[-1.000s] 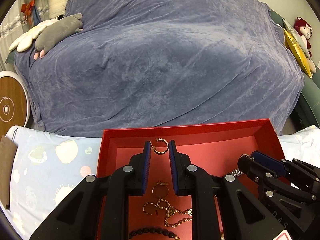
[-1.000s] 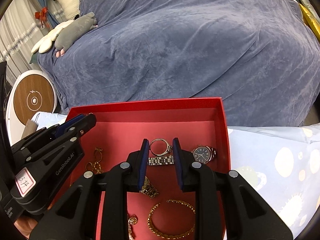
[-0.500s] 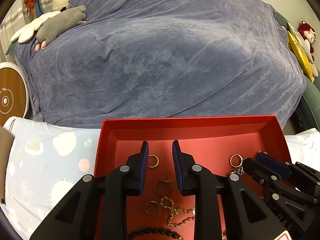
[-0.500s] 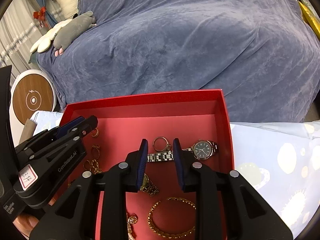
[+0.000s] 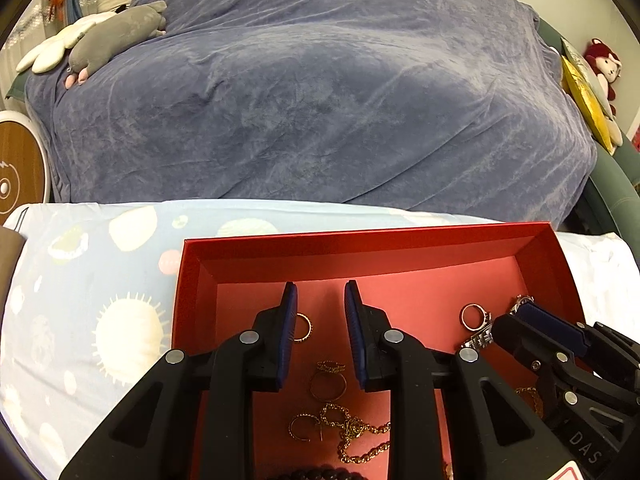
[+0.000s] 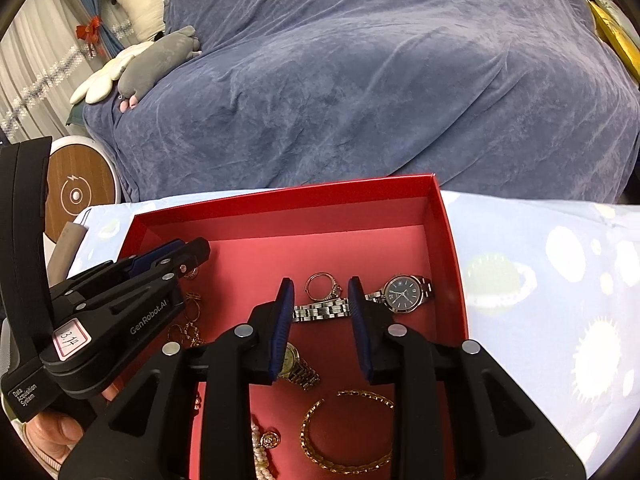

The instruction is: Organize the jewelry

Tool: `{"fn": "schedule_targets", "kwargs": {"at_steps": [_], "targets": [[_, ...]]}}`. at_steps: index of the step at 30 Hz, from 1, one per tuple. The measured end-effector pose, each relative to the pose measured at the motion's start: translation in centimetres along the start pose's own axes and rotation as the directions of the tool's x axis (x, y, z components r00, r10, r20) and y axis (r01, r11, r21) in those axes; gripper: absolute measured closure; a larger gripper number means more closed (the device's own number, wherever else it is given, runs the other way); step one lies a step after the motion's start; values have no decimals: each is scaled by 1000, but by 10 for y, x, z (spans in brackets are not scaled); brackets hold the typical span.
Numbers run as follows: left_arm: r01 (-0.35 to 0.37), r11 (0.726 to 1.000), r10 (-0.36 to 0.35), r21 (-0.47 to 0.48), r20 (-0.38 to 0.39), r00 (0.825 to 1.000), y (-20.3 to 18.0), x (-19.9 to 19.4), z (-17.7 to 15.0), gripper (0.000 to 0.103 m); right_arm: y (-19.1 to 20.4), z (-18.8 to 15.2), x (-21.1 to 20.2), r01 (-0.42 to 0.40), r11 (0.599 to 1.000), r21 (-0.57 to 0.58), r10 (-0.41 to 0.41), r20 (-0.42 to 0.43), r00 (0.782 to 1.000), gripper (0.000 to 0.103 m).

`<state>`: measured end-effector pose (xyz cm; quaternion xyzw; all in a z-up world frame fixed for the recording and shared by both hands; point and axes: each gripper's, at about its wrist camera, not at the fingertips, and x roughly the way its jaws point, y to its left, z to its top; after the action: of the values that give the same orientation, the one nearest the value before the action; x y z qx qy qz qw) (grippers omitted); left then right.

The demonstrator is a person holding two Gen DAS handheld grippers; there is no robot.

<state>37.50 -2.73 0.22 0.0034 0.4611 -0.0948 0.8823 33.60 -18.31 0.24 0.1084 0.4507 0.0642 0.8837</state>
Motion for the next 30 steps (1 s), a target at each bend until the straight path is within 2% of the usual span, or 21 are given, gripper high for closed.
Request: {"fn": "schedule_targets", "kwargs": {"at_steps": [3, 7, 10, 11, 13, 16, 18, 23, 26, 30], "targets": [[24, 1000, -24, 20, 10, 1000, -3, -7, -8, 80, -3, -14, -9, -3, 999, 34, 3, 5, 1000, 76], [16, 999, -17, 52, 10, 1000, -11, -12, -17, 80, -2, -25, -19, 17, 999, 52, -18, 20, 1000, 76], [7, 999, -8, 50, 14, 1000, -13, -20, -19, 80, 0, -28, -29, 36, 998, 47, -38, 32, 999, 70], [10, 999, -11, 45, 17, 1000, -12, -25, -20, 78, 2, -29, -37, 40, 998, 39, -42, 45, 998, 67], [11, 999, -12, 37, 30, 999, -11, -40, -23, 62, 6, -30, -52, 58, 998, 5, -58, 66, 996, 67], [-24, 998, 19, 63, 73, 997, -16, -69, -30, 61, 14, -38, -75, 103, 993, -57, -97, 99, 990, 67], [-60, 994, 52, 88, 88, 995, -21, -88, -40, 61, 17, -49, -89, 108, 990, -85, -100, 99, 990, 67], [-60, 995, 56, 74, 56, 997, -20, -123, -70, 61, 15, -86, -120, 87, 990, -107, -80, 68, 994, 67], [-94, 993, 90, 76, 58, 994, -22, -143, -94, 61, 14, -106, -134, 68, 993, -101, -64, 40, 997, 66], [-106, 993, 103, 55, 52, 993, -25, -163, -123, 57, 14, -131, -153, 48, 995, -90, -45, 32, 998, 66]]}}
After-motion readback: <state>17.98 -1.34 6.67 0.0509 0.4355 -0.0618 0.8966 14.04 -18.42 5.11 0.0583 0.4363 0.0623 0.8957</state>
